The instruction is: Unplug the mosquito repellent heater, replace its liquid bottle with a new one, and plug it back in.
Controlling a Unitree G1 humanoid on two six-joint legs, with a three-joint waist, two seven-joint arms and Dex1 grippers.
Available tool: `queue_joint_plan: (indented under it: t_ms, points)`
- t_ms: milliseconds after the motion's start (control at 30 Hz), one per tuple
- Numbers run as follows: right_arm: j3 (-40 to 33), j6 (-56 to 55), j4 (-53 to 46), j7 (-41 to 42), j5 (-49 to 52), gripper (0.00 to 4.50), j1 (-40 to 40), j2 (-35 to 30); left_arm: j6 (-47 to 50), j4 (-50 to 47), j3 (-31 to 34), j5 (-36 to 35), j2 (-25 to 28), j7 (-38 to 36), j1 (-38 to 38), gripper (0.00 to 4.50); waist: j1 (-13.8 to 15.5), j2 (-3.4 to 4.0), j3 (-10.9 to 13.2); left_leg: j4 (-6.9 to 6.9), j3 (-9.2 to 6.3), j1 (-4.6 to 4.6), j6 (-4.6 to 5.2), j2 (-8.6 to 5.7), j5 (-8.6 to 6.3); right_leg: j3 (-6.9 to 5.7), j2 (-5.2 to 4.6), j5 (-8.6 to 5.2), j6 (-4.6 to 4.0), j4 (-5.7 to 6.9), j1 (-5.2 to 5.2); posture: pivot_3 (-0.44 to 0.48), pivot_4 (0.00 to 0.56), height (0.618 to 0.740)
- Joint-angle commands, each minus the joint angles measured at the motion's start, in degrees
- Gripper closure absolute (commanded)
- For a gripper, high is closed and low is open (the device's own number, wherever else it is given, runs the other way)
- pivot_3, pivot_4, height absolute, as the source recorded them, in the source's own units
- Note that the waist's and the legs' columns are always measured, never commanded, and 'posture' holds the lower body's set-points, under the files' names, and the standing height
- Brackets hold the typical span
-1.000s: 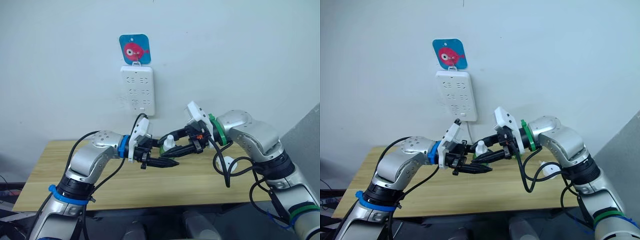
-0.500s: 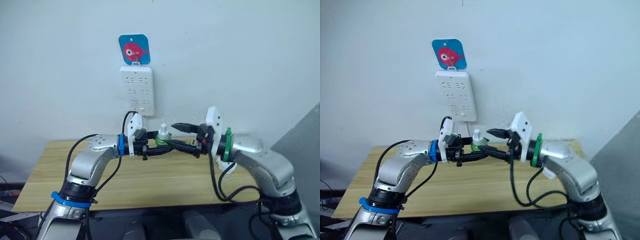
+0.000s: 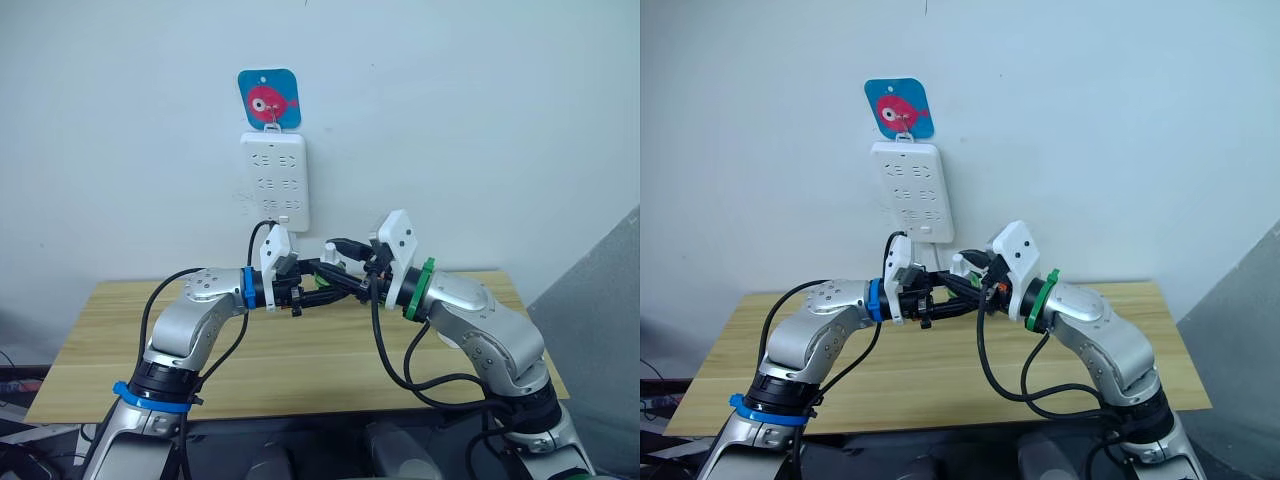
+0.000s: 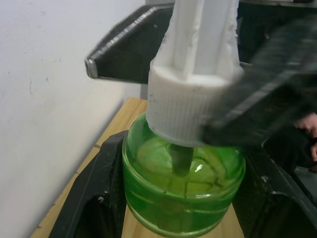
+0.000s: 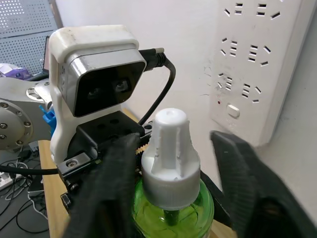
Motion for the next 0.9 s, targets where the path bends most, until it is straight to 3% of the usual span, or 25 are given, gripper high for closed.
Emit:
queue_joint_plan:
  t_ms: [33, 233, 367, 467, 533, 700, 900]
  points:
    - [-0.6, -1.0, -1.0, 1.8, 0.9, 3.43, -2.0, -0.7, -0.5, -2.7, 0.5, -0.6, 0.2, -0.2, -0.4, 2.16, 0.0, 0.00, 0.0, 0.00, 0.00, 0.00, 0.00, 0.00, 0.00, 0.00, 0.00, 0.00, 0.00, 0.00, 0.00, -0.180, 0.064, 0.704]
    - [1.3, -4.0, 3.1, 21.2, 4.9, 3.42, -8.4, -9.7, -0.3, -4.7, -0.4, -1.8, 3.6, -6.0, 0.6, 2.16, 0.0, 0.03, 0.0, -0.01, 0.01, 0.01, 0.00, 0.00, 0.00, -0.02, 0.00, 0.00, 0.00, -0.03, 0.01, -0.193, 0.070, 0.704]
    - [6.7, -8.7, 13.8, 43.7, 3.9, 3.42, -17.3, -18.6, -0.9, -5.0, -1.5, -1.9, 5.3, -9.7, 0.0, 2.16, -0.1, 0.17, 0.1, -0.01, 0.09, 0.09, 0.00, -0.04, 0.00, 0.03, -0.02, -0.02, 0.00, -0.09, 0.09, -0.188, 0.071, 0.704]
    - [9.3, -10.6, 18.7, 51.4, 2.8, 3.42, -20.6, -21.7, -0.2, -6.3, -1.5, -2.3, 5.0, -9.2, -0.2, 2.16, 0.0, 0.21, 0.1, -0.07, 0.06, 0.17, 0.01, -0.02, -0.01, -0.01, -0.01, -0.03, 0.00, -0.15, 0.17, -0.177, 0.071, 0.704]
    - [8.5, -10.2, 20.1, 52.6, 3.6, 3.42, -21.4, -21.8, -0.1, -6.9, -1.5, -2.5, 5.0, -8.7, 0.0, 2.16, 0.0, 0.22, 0.1, -0.09, 0.03, 0.16, 0.02, 0.01, -0.01, -0.03, 0.00, -0.03, -0.02, -0.16, 0.16, -0.177, 0.071, 0.704]
    - [5.4, -10.8, 19.0, 49.9, 3.2, 1.66, -19.8, -21.8, 0.7, -8.4, -0.7, -3.2, 4.4, -6.8, 0.6, 2.18, 0.1, 0.21, 0.1, -0.07, 0.01, 0.15, 0.01, 0.01, -0.01, -0.04, -0.01, -0.03, -0.02, -0.16, 0.17, -0.167, 0.064, 0.704]
    - [-2.6, -6.0, 12.4, 41.4, 5.9, 1.65, -14.6, -22.4, -0.9, -8.5, -0.1, -2.8, 2.8, -4.6, 1.7, 2.18, 0.2, 0.21, 0.1, -0.06, 0.01, 0.13, 0.01, 0.00, -0.01, -0.03, -0.02, -0.03, -0.02, -0.16, 0.17, -0.180, 0.059, 0.704]
